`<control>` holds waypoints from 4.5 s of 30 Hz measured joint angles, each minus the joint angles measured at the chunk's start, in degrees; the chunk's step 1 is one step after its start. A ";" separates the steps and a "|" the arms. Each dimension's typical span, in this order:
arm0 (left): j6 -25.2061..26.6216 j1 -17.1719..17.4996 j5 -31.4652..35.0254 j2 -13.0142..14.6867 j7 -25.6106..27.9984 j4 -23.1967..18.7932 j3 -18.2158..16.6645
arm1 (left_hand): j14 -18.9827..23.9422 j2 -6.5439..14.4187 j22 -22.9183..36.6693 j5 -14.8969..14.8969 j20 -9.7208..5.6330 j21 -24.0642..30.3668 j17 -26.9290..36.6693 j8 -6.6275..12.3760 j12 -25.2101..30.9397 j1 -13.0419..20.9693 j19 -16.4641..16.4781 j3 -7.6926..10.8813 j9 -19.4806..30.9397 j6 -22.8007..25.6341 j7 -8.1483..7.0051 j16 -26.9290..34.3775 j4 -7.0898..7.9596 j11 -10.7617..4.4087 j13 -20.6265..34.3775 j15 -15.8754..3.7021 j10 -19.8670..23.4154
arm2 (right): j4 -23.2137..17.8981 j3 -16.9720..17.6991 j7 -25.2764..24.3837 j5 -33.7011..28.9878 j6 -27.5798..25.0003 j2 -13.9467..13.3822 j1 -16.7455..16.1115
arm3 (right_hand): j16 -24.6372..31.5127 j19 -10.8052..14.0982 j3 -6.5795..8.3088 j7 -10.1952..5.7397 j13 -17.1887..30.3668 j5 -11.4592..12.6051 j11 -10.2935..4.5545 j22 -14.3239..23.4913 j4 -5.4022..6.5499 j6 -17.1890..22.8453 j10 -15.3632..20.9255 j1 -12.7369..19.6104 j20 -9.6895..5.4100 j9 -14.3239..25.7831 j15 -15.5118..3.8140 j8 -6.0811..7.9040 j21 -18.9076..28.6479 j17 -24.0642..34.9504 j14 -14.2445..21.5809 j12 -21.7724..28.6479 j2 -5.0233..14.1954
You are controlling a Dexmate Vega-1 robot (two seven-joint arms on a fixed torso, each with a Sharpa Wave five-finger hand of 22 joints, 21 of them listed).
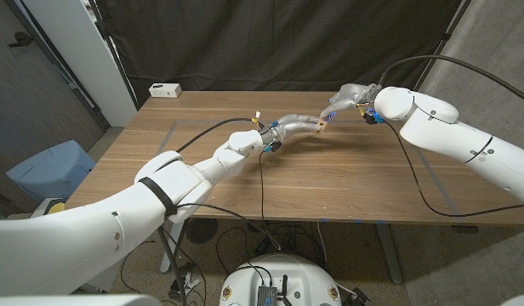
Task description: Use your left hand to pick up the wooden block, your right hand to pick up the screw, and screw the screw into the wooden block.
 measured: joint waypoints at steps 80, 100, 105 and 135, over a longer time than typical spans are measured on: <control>-2.28 0.61 -1.25 -0.06 0.67 -0.30 -1.86 | 0.00 0.08 0.00 0.24 -0.11 0.00 0.00 0.00 -0.01 0.38 0.50 0.09 -0.01 0.02 -0.02 0.00 -0.09 0.01 -0.14 0.00 -0.01 | -2.36 18.28 -25.30 19.24 7.97 3.59 -20.41 | -1.79 -3.75 -5.02 6.53 0.53 0.37 8.59 -0.43 1.27 -26.32 -3.48 -15.41 2.23 -4.66 2.86 -13.00 -1.62 0.10 -1.29 -2.33 1.48; -2.16 1.27 -2.51 -1.07 2.14 -0.03 -3.15 | 0.00 0.23 0.00 0.23 -0.11 0.00 0.00 0.00 0.22 0.23 0.50 0.27 -0.03 0.09 -0.09 0.00 -0.06 -0.21 -0.19 0.00 0.21 | 2.19 21.67 -37.04 27.06 17.83 11.74 -26.75 | -1.79 -3.00 -4.91 7.32 0.38 0.48 8.99 -0.43 0.75 -25.09 -3.07 -15.66 1.93 -5.19 2.67 -14.39 -1.33 0.11 -0.20 -1.70 1.73; -2.07 1.61 -2.83 -1.29 2.28 -0.01 -3.53 | 0.00 0.23 0.00 0.19 -0.11 0.00 0.00 0.00 0.22 0.23 0.50 0.27 0.00 0.09 -0.09 0.00 -0.07 -0.21 -0.20 0.00 0.21 | 3.64 21.81 -38.70 28.58 20.78 13.63 -27.38 | -1.79 -3.03 -4.91 6.91 0.39 0.89 10.65 -0.42 0.75 -24.68 -2.96 -15.71 1.96 -5.19 3.83 -14.92 -1.33 0.11 -0.54 -1.68 1.78; -4.11 3.90 -5.50 -2.59 2.06 -0.69 -6.29 | 0.00 0.23 0.00 0.31 -0.11 0.00 0.00 0.00 0.22 -0.25 0.50 0.41 -0.04 0.08 -0.08 0.00 0.05 -0.20 -0.06 0.00 0.21 | 11.41 21.69 -41.30 35.94 37.13 21.97 -29.96 | -2.62 -4.47 -5.36 4.48 -0.41 1.11 12.77 -0.27 0.33 -30.27 -8.92 -17.45 6.84 -5.45 7.46 -22.26 -1.62 0.12 -5.26 -3.01 2.69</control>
